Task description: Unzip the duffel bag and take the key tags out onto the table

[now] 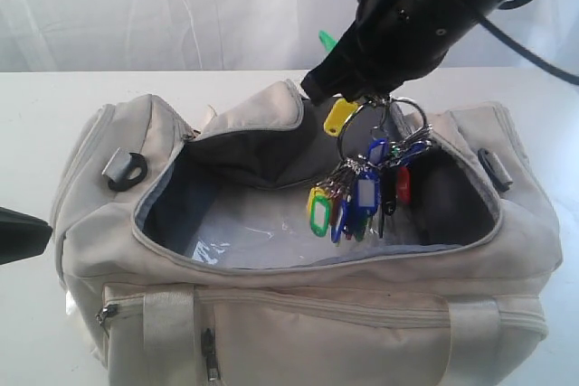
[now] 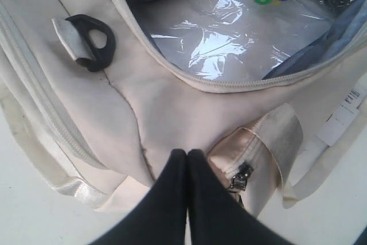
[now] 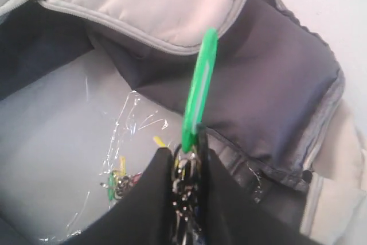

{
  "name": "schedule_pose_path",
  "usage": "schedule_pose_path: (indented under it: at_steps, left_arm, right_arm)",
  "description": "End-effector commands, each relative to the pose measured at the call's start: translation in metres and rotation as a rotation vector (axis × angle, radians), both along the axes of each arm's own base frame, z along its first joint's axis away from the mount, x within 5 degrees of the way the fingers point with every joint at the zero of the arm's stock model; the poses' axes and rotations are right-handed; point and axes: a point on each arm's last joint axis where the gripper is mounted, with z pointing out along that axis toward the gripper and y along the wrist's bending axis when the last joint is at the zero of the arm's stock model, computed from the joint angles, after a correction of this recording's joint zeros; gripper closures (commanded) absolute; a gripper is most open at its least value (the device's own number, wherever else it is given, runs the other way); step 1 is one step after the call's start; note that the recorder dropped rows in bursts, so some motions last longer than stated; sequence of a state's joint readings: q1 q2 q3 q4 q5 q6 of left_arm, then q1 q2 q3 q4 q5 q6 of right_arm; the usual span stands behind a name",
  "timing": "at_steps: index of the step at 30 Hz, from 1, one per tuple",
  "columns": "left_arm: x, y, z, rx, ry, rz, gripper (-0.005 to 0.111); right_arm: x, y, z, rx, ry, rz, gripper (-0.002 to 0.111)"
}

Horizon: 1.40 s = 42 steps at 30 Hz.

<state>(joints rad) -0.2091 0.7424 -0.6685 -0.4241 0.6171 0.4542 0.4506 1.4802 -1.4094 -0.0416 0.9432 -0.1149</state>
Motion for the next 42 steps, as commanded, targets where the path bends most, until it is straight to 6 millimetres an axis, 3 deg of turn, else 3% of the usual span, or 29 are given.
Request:
schedule_pose_path:
  at_steps: [1, 11, 21, 26, 37, 42]
  left_arm:
    - [-0.003, -0.001, 0.000, -0.017, 0.005, -0.004, 0.107]
    - [-0.002, -0.001, 0.000, -0.016, 0.004, -0.004, 0.107]
    - [-0.002, -0.001, 0.000, -0.016, 0.004, -0.004, 0.107]
    - [-0.003, -0.001, 0.000, -0.018, 0.011, -0.007, 0.107]
    - [-0.003, -0.001, 0.000, -0.018, 0.011, -0.007, 0.107]
    - [-0.003, -0.001, 0.000, -0.017, 0.017, -0.010, 0.107]
  right_arm:
    - [-0.013, -0.013, 0.018, -0.026, -0.051, -0.040, 0.108]
    - [-0.041, -0.041, 0.047, -0.120, -0.139, -0.117, 0.108]
    - [-0.105, -0.096, 0.094, -0.238, -0.293, -0.305, 0.108]
    - [-0.118, -0.114, 0.106, -0.275, -0.382, -0.407, 0.108]
    - [-0.107, -0.128, 0.065, -0.381, -0.248, -0.476, 0.108]
    - [-0.104, -0.133, 0.037, -0.397, -0.153, -0.514, 0.108]
